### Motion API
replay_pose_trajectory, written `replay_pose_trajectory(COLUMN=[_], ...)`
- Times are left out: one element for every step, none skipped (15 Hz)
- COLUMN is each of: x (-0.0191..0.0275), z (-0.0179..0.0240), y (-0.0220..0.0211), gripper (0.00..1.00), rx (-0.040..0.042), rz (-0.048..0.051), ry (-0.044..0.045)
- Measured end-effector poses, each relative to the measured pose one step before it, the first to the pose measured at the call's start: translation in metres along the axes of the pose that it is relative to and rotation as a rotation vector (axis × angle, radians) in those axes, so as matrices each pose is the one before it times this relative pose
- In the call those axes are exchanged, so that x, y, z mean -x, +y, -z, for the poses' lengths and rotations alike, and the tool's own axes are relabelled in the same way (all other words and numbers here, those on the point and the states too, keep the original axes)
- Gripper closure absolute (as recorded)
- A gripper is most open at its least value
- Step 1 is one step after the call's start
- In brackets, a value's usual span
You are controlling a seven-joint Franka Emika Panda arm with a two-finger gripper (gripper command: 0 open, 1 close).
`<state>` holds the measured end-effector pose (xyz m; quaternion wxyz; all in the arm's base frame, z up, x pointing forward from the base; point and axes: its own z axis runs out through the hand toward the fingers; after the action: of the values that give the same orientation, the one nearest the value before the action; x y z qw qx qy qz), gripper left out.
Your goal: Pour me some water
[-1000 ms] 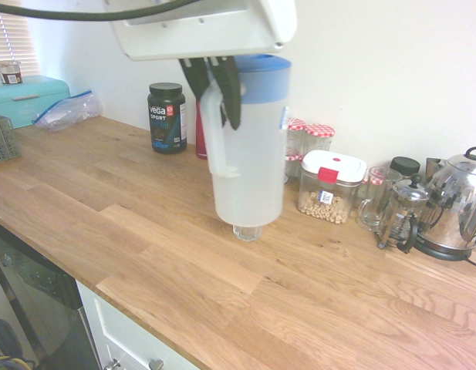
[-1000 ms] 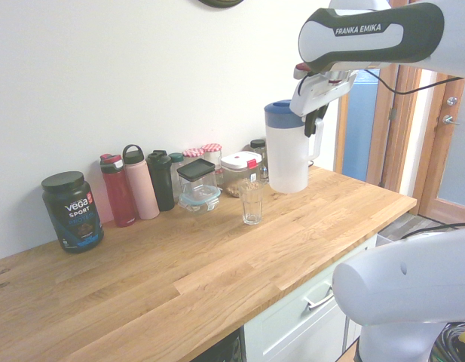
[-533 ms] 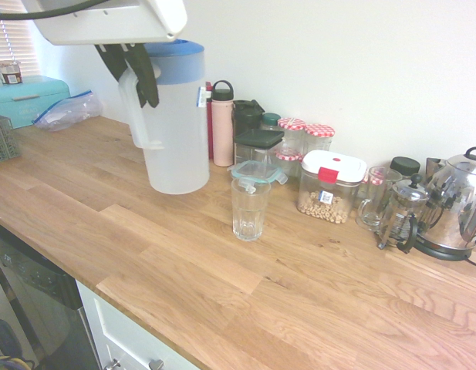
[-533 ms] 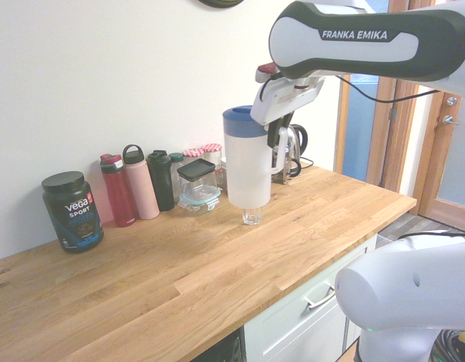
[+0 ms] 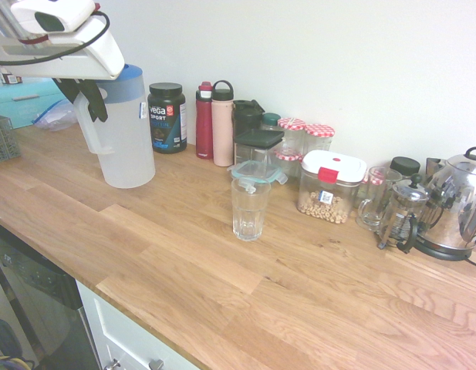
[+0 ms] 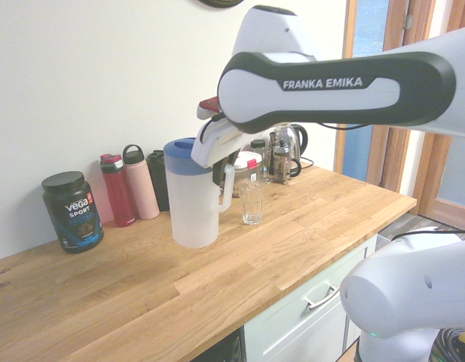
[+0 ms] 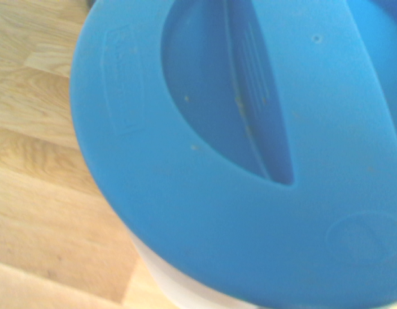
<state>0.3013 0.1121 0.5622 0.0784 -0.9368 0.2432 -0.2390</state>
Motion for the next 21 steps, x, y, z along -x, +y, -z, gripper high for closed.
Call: replay_pose_trajectory(x=[0.003,0.00151,0.00027,-0.00068,-0.00126,-0.00042,0.00013,-0.00015,-0.00081,-0.00115,-0.00144,-0.00256,-0.00169,-0.00118,-0.00127,-0.00117,-0.00121,-0.00086,-0.00031,-0.00022,-0.00039], z=[-0.01445,-0.0143,-0.01356,-0.01175,-0.0099,-0.00896,-0.00901,-0.00981,-0.01015,-0.0091,-0.00694,-0.00282,-0.00164,-0.00063,-0.00071,-0.00074,-0.00033,-0.00004,-0.00023,-0.00004,0.00078], y=[-0.01083,-0.00907,-0.00683,-0.00527,-0.00557,-0.00737,-0.00775,-0.0063,-0.00525,-0.00412,-0.00312,-0.00428,-0.00365,-0.00282,-0.00159,-0.00062,0.00005,0.00053,0.00043,0.00014,-0.00022], gripper=[1.0,1.0,1.0,1.0,1.0,1.0,1.0,1.0,1.0,1.0,1.0,1.0,0.0,0.0,0.0,0.0,0.0,0.0,0.0,0.0,0.0], rx=[0.00261,0.00132,0.0005,-0.00108,-0.00162,-0.00069,0.00254,0.00754,0.00931,0.00959,0.00967,0.00389,0.003,0.00346,0.00332,0.00107,0.00047,0.00138,0.00156,0.0008,-0.00136], rz=[0.01239,0.00806,0.00654,0.00463,0.00259,0.00248,0.00295,0.00301,-0.00009,-0.0032,-0.00328,-0.00262,-0.0025,-0.00363,-0.00244,-0.00236,-0.00285,-0.00239,-0.0011,-0.00345,-0.00419], ry=[0.00091,-0.0045,-0.00446,-0.00302,0.00183,0.00537,0.00384,0.0012,-0.00301,-0.00632,-0.00564,0.00241,0.00046,0.00018,-0.00185,-0.00123,-0.00146,-0.00124,-0.00062,0.00079,0.00118])
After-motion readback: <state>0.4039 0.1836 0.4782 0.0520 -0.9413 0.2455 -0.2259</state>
